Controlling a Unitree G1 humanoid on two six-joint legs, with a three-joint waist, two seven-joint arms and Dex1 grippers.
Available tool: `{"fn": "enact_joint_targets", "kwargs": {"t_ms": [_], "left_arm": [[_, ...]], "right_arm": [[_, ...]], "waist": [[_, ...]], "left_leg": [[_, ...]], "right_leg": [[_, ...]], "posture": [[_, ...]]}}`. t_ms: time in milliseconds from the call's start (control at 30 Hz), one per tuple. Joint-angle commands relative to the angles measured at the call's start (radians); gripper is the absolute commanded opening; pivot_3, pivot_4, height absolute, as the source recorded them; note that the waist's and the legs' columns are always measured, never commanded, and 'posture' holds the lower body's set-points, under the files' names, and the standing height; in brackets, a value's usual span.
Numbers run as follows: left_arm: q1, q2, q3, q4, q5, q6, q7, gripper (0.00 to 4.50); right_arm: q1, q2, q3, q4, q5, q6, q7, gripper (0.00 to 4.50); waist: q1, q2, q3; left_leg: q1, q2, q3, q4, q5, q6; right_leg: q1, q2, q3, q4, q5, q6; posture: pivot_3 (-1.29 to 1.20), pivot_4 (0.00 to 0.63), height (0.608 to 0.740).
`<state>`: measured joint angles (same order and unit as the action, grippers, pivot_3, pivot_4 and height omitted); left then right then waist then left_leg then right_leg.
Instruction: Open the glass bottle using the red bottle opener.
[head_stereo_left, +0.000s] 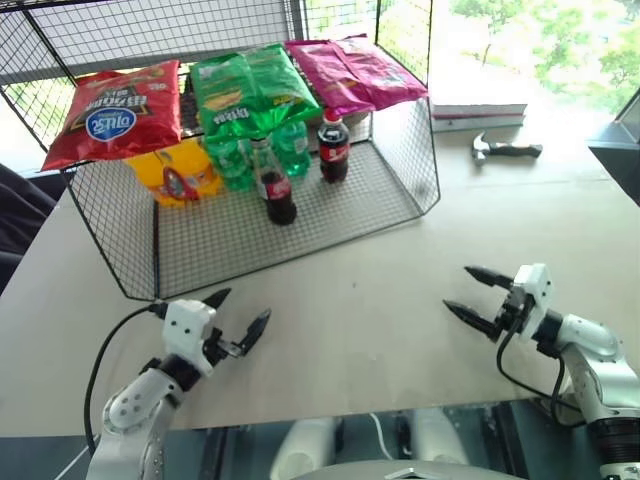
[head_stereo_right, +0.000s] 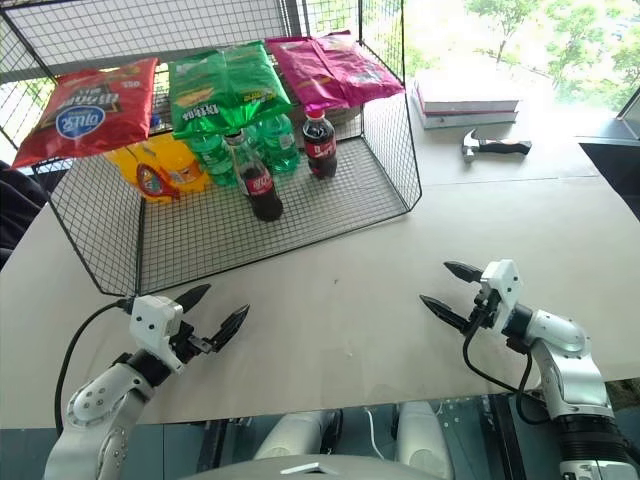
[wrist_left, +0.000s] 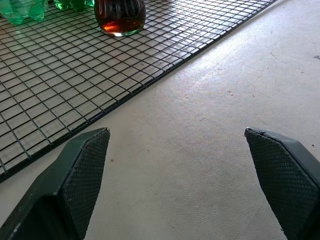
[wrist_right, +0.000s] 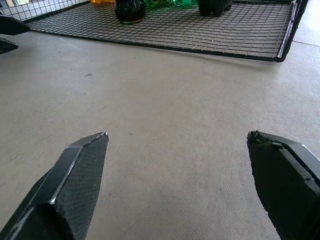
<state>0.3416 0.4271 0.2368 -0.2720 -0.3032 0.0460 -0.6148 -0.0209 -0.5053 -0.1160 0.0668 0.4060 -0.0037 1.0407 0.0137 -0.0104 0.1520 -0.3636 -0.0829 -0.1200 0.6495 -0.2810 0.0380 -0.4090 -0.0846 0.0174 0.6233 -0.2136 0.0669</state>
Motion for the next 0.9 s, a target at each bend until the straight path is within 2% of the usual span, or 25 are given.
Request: {"fn": "enact_joint_targets", "kwargs": {"t_ms": [33, 700, 900], "left_arm": [[0.002, 0.015, 0.018, -0.039, -0.011, 0.004, 0.003, 4.50], [0.001, 0.012, 0.021, -0.053, -0.026, 0.013, 0.028, 4.50], [-0.044, -0.011, 0.049, -0.033, -0.021, -0.013, 0.079, 4.50]], "right_arm": [[-0.005, -0.005, -0.005, -0.029, 0.015, -0.008, 0.004, 4.46], [-0.024, 0.002, 0.007, -0.001, 0.006, -0.031, 0.014, 4.46], [-0.028, 0.045, 0.039, -0.114, 0.047, 0.027, -0.027, 4.46]], "waist": [[0.000, 0.000, 0.000], [0.000, 0.000, 0.000], [0.000, 0.000, 0.000]], "left_leg": [[0.000, 0.000, 0.000, 0.000, 0.000, 0.000], [0.000, 0.000, 0.000, 0.000, 0.000, 0.000], [0.000, 0.000, 0.000, 0.000, 0.000, 0.000]], "right_leg": [[0.000, 0.000, 0.000, 0.000, 0.000, 0.000], [0.000, 0.000, 0.000, 0.000, 0.000, 0.000], [0.000, 0.000, 0.000, 0.000, 0.000, 0.000]], "posture": [[0.00, 0.150, 0.740], [0.00, 0.150, 0.740], [0.00, 0.150, 0.740]]}}
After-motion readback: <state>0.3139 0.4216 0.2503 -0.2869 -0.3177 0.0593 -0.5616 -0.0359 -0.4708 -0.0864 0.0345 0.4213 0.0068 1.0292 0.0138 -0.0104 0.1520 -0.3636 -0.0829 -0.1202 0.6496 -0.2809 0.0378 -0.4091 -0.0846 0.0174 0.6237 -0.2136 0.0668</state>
